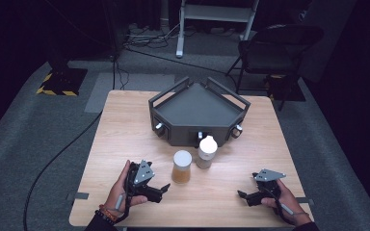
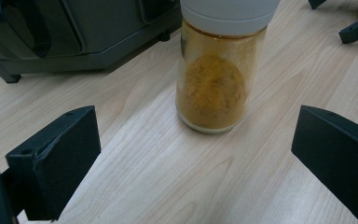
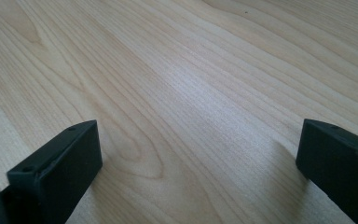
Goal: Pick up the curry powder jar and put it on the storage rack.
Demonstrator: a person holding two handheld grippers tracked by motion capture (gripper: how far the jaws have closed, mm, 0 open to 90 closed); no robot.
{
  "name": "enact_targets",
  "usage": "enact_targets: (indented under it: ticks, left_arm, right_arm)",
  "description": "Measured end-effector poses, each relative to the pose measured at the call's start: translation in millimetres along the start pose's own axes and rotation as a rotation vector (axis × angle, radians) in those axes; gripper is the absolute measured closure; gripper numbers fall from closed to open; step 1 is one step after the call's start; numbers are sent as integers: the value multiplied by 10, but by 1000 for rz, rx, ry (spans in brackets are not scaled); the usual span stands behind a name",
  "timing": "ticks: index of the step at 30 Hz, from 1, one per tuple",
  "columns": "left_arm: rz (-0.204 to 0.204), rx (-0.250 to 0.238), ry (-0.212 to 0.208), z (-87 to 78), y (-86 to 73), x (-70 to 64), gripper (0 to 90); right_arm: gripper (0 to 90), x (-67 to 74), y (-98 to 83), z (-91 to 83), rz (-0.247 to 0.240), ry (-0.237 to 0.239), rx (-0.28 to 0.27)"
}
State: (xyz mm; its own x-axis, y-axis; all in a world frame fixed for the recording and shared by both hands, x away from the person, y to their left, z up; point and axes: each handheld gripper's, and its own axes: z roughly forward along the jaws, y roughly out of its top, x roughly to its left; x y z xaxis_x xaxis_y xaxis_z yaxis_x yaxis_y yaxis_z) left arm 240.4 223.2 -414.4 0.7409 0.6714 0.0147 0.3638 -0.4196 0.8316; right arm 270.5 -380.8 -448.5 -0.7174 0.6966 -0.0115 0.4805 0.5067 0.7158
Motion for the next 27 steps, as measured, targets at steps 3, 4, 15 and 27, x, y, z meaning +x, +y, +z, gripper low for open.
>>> enact_targets:
  ticks: [3,4,15,27]
  left_arm:
    - [0,-6,-7,30,25,5,11]
    - [1,-9,-8,41,33,5,12]
    - [3,-9,-24,158,124,32,12]
    - [-18,-14,-54,273,178,92,12]
  right_arm:
    - [0,-1,0,0,0,0,0]
    - [0,-1,0,1,-1,0,0]
    - [0,-1,0,0,0,0,0]
    - [0,-1,0,1,0,0,0]
